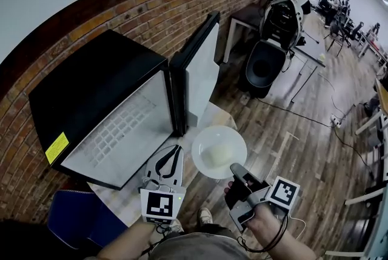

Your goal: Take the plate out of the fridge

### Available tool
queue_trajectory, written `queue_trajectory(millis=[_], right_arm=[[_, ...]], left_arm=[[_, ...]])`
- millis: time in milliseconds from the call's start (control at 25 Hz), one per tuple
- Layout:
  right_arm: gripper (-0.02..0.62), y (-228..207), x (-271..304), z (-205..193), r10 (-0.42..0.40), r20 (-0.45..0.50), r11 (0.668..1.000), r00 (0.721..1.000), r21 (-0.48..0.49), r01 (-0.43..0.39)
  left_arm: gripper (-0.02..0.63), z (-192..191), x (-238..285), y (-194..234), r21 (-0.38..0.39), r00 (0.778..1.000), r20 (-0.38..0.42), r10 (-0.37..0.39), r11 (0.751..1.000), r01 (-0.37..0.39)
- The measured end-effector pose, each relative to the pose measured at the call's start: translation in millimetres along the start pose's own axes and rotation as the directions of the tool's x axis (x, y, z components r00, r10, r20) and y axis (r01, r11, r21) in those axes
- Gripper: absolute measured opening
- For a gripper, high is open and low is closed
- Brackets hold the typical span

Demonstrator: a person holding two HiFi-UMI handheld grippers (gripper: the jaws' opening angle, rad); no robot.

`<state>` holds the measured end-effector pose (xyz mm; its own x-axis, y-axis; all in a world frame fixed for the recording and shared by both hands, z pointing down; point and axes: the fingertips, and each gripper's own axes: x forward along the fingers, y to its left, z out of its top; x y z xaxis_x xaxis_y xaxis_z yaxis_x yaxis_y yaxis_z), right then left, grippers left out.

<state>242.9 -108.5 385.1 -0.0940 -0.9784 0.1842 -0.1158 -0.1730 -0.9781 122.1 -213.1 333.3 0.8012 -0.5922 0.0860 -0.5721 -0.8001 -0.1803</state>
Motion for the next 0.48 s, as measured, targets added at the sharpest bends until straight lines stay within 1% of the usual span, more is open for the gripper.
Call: queue_trajectory(millis=[240,480], right_arm=[[0.032,-15.4,-1.5,-3.0,-0.023,-0.010,1.000,1.000,0.018,0.023],[0.031,-15.6,-0.5,-4.4,-0.018,-0.029,1.000,0.999,0.010,0.019]], left_arm=[[0.023,-25.8,-0.9,-4.3,-0.018,0.999,-0.053,-0.013,1.000,0.012],[0.023,-28.4,-2.1,-1.4,-0.033,0.998,-0.065,0.000,0.999,-0.002]])
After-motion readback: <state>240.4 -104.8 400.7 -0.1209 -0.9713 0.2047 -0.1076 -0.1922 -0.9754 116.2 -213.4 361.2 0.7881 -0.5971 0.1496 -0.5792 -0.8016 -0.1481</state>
